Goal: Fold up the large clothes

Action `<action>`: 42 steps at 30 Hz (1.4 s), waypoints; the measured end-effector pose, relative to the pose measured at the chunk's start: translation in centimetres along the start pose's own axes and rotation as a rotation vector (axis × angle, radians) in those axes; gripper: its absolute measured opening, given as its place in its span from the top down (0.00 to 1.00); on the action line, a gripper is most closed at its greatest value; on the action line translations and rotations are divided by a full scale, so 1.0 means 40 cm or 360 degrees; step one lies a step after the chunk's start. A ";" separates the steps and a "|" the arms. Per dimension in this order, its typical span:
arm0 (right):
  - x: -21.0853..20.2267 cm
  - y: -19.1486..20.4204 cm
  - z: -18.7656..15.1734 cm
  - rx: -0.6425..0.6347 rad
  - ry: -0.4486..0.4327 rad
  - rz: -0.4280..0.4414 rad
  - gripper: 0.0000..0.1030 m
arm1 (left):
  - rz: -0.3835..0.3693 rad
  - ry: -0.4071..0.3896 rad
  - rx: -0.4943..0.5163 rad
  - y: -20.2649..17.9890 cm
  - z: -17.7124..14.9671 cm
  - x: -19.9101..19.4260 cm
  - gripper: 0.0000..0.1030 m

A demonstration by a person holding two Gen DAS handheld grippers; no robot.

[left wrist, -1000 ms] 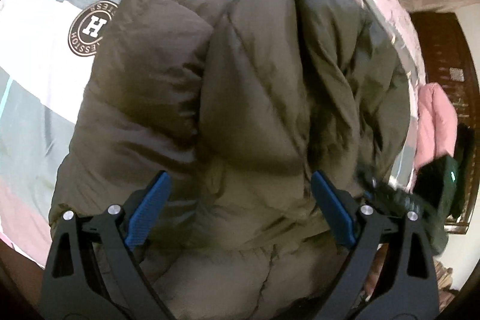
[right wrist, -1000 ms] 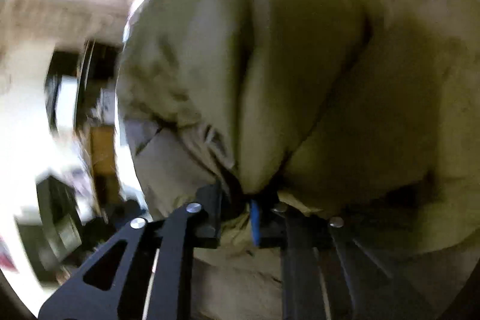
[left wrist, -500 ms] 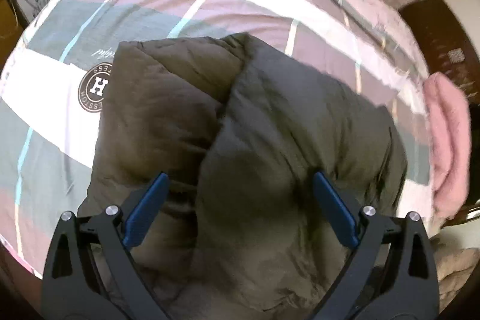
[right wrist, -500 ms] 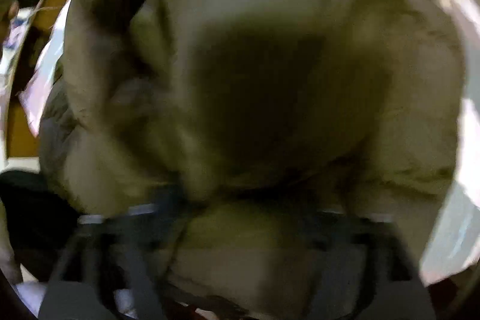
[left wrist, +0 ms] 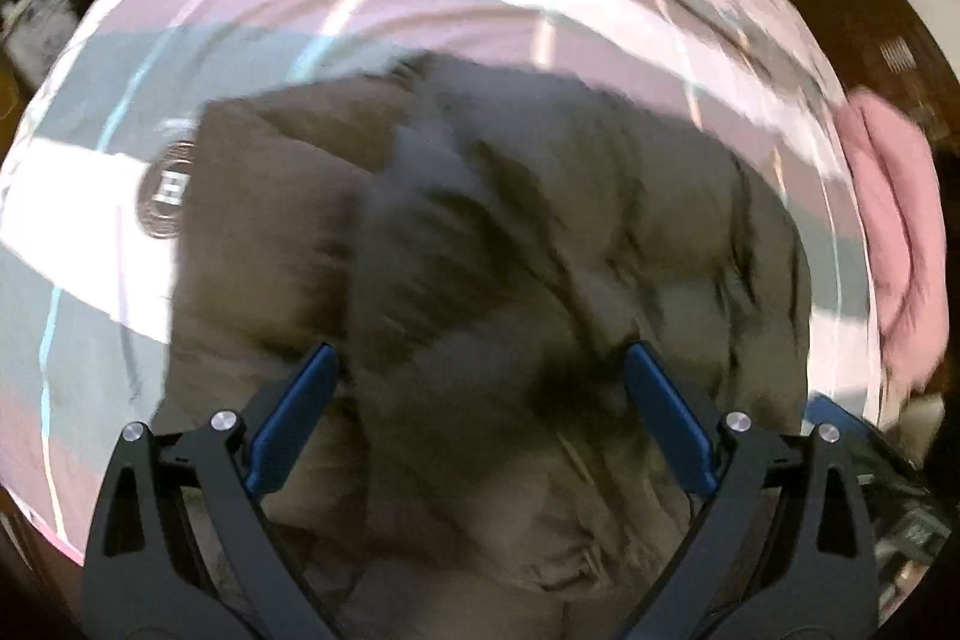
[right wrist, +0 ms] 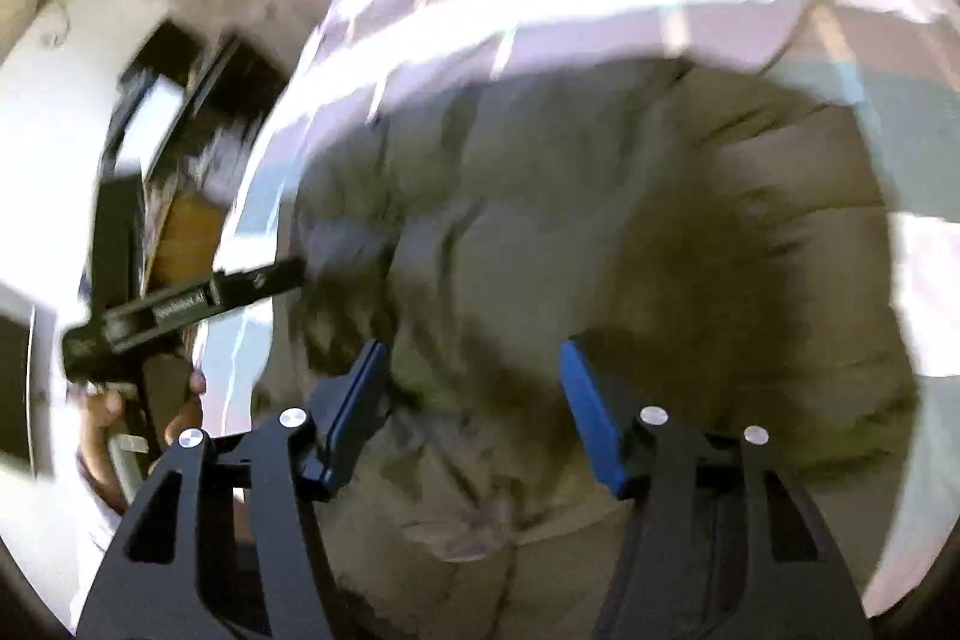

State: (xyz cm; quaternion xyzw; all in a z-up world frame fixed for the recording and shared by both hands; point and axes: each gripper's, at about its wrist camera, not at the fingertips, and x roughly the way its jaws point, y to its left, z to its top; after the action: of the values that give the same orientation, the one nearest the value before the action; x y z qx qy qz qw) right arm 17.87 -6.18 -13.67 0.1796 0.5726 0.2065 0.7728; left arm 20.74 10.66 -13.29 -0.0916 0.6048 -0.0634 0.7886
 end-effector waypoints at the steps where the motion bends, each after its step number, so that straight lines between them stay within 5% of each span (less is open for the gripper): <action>1: 0.038 0.020 -0.023 -0.0013 0.0061 -0.0034 0.40 | 0.0015 0.0033 0.0036 -0.014 -0.008 0.013 0.05; 3: 0.120 -0.010 -0.029 -0.0053 0.0174 -0.0328 0.42 | 0.0087 0.0111 0.0108 -0.037 -0.027 0.050 0.05; 4: 0.135 -0.032 -0.029 -0.0078 0.0179 -0.0449 0.51 | 0.0139 0.0148 0.0135 -0.041 -0.034 0.074 0.05; 6: 0.140 -0.075 -0.007 -0.0049 0.0152 -0.0549 0.59 | 0.0288 0.0234 0.0136 -0.029 -0.045 0.140 0.04; 7: 0.139 -0.102 0.010 0.0005 0.0142 -0.0550 0.59 | 0.0315 0.0316 0.0087 -0.006 -0.047 0.180 0.04; 10: 0.118 -0.166 0.034 0.0180 0.0119 -0.0471 0.62 | 0.0155 0.0405 -0.0118 0.056 -0.035 0.214 0.04; 15: 0.049 -0.168 0.014 0.0219 0.0073 -0.0394 0.56 | 0.0116 0.0308 -0.0097 0.052 -0.034 0.135 0.05; 17: 0.003 -0.128 -0.005 0.0182 0.0025 -0.0333 0.29 | 0.0104 0.0226 -0.0038 0.036 -0.040 0.084 0.05; 19: -0.034 -0.112 -0.024 0.0119 -0.0025 -0.0267 0.21 | 0.0115 0.0145 0.0013 0.023 -0.044 0.041 0.05; 22: -0.037 -0.082 -0.058 0.0088 0.0046 -0.0114 0.21 | 0.0152 -0.0007 0.0142 -0.013 -0.063 -0.022 0.05; 24: -0.001 -0.080 -0.076 0.0077 0.0133 -0.0158 0.22 | 0.0121 -0.0023 0.0234 -0.051 -0.082 -0.032 0.06; 27: 0.057 -0.069 -0.113 0.0080 0.0262 -0.0289 0.24 | 0.0114 0.0155 0.0333 -0.104 -0.119 0.022 0.22; 29: 0.081 -0.100 -0.118 0.0120 0.0296 -0.0336 0.24 | 0.0189 0.0270 0.0374 -0.129 -0.137 0.079 0.22; 33: 0.084 -0.127 -0.098 0.0137 0.0268 -0.0374 0.24 | 0.0312 0.0373 0.0375 -0.135 -0.140 0.168 0.18; 38: 0.063 -0.161 -0.073 0.0177 0.0086 -0.0312 0.24 | 0.0276 0.0363 0.0283 -0.122 -0.112 0.177 0.17; 42: 0.023 -0.173 -0.100 0.0153 0.0106 -0.0291 0.24 | 0.0261 0.0343 0.0271 -0.116 -0.113 0.160 0.17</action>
State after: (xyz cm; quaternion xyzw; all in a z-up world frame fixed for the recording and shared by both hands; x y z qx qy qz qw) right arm 15.06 -11.42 -19.08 0.1565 0.6212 0.1132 0.7595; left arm 18.08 4.48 -19.46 0.0326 0.6838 -0.0594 0.7265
